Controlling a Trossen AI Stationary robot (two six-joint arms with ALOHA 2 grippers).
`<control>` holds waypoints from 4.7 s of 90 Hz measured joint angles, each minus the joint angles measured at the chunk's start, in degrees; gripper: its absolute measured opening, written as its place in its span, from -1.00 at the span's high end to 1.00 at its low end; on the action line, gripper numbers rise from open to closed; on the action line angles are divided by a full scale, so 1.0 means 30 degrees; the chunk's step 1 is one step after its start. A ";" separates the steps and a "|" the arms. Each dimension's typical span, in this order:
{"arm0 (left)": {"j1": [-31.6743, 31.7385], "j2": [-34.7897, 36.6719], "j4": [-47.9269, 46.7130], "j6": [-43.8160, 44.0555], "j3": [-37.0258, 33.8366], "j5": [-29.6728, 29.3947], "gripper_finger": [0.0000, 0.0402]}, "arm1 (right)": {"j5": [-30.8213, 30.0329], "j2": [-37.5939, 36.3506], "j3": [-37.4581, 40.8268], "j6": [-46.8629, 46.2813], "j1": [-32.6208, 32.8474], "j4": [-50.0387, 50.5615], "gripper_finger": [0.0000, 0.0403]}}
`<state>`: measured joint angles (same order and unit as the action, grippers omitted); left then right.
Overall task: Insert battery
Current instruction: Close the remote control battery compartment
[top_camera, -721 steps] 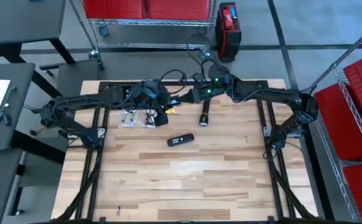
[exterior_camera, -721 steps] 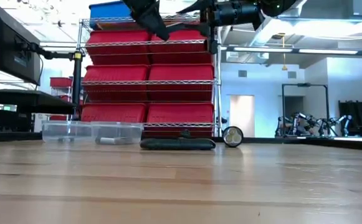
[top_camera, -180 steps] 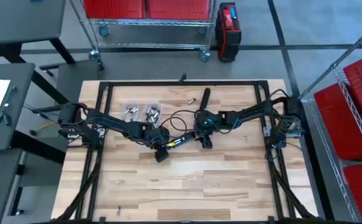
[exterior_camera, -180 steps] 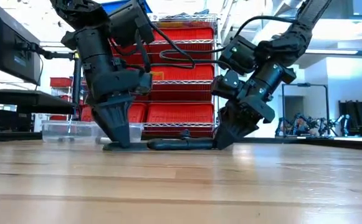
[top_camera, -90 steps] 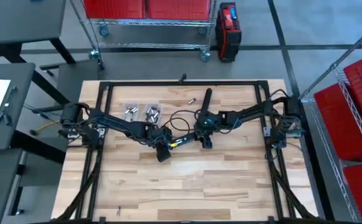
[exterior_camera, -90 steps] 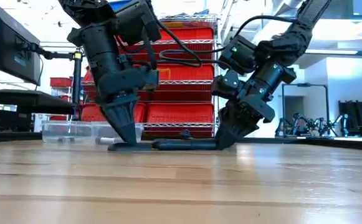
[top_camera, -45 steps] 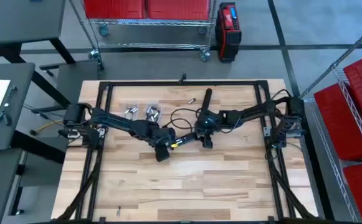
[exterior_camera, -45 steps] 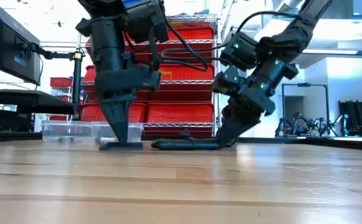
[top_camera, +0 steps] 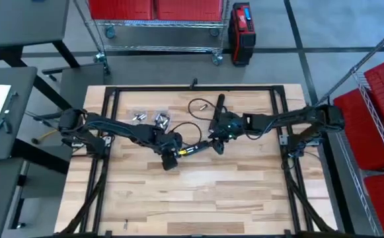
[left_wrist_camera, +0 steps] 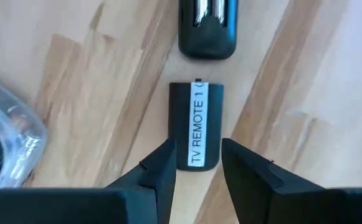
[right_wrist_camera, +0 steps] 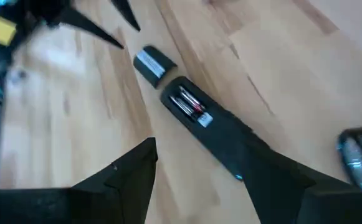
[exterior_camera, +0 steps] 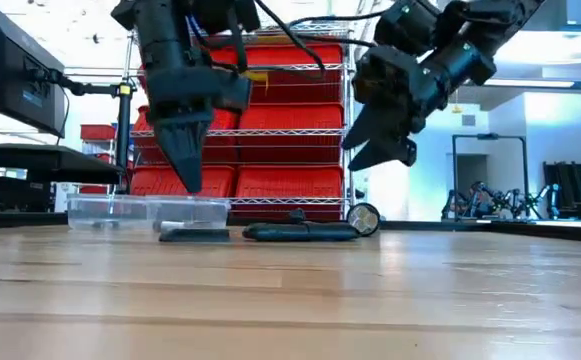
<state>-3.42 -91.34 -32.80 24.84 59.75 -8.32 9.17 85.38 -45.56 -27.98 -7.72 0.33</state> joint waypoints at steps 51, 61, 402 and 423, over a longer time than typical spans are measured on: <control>0.1035 0.0117 0.6203 -0.0079 -0.4393 0.0972 0.47 | -0.0585 0.2411 0.0007 -0.7682 0.3136 -0.2370 -0.05; 0.0549 0.0105 0.6704 -0.0368 -0.4472 0.1461 0.47 | -0.0737 0.3200 0.0007 -0.9584 0.3760 -0.4042 -0.05; -0.2718 -0.0365 1.3384 -0.1555 -0.7883 0.0583 0.96 | -0.3708 1.0711 -0.5858 -1.6680 0.4679 -0.5700 -0.05; -0.2669 -0.0458 1.4774 -0.1867 -0.7919 0.0532 0.98 | -0.3678 1.0711 -0.5858 -1.5864 0.4689 -0.6027 -0.03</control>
<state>-11.43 -92.71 11.52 19.25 35.99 -6.72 -1.87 117.51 -63.13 -75.57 6.35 -17.75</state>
